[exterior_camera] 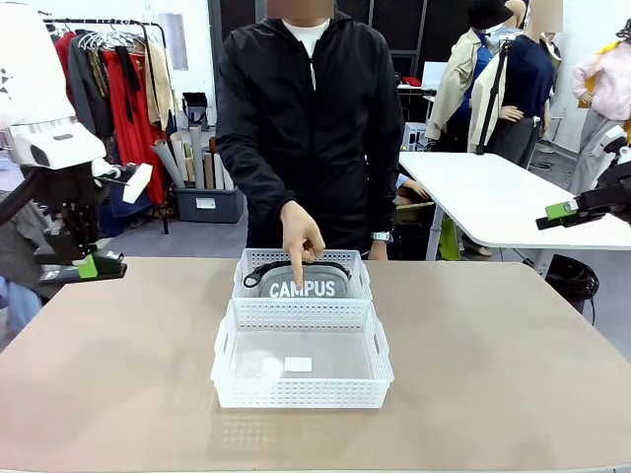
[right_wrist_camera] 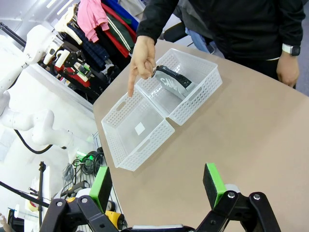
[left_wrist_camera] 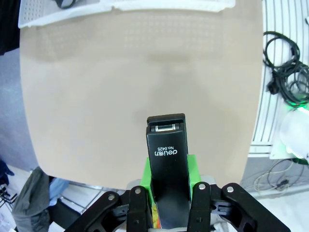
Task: Distribute items into two baskets.
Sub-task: Place the picked Stapler into the Organizing basket as instructed by the person.
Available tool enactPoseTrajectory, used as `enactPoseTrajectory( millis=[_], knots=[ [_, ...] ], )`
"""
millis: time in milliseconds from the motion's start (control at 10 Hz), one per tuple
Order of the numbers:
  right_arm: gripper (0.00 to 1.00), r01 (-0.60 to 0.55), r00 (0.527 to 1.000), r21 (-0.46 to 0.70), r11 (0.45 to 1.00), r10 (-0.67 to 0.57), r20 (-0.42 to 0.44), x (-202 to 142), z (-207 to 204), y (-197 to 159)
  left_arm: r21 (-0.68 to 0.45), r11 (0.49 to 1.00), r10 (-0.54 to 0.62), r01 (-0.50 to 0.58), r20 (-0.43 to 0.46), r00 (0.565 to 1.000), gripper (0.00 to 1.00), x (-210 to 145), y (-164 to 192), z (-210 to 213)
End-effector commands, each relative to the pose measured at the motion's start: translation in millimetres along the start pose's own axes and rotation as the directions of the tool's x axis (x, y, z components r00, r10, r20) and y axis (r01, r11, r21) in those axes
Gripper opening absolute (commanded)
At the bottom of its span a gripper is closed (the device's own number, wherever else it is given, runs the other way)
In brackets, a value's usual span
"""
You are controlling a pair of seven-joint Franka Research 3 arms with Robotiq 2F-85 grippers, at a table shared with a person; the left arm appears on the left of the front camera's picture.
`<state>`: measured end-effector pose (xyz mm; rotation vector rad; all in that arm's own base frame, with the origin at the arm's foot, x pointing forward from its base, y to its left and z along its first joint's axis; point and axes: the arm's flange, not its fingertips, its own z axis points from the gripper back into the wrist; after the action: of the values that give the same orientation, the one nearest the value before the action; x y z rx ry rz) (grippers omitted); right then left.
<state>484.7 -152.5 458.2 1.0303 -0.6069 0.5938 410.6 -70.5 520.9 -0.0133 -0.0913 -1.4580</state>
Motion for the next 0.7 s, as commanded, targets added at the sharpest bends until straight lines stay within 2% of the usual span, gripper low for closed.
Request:
enactPoseTrajectory(
  millis=[0, 300, 600],
  knots=[
    [1.0, 0.0, 1.0, -0.009, 1.0, 0.0, 0.005, 0.0, -0.6, 4.3, -0.002, 1.0, 0.022, -0.022, 0.02, 1.0, 0.06, 16.3, -18.2, 3.6],
    [1.0, 0.0, 1.0, -0.009, 1.0, 0.0, 0.005, 0.0, -0.6, 4.3, -0.027, 0.999, 0.026, -0.025, 0.025, 0.999, 0.06, 49.2, -33.8, 1.7],
    [1.0, 0.0, 1.0, -0.009, 1.0, 0.0, 0.005, 0.0, -0.6, 4.3, -0.073, 0.997, 0.01, -0.008, 0.03, 1.0, 0.06, 87.8, -33.0, -8.8]
  ],
)
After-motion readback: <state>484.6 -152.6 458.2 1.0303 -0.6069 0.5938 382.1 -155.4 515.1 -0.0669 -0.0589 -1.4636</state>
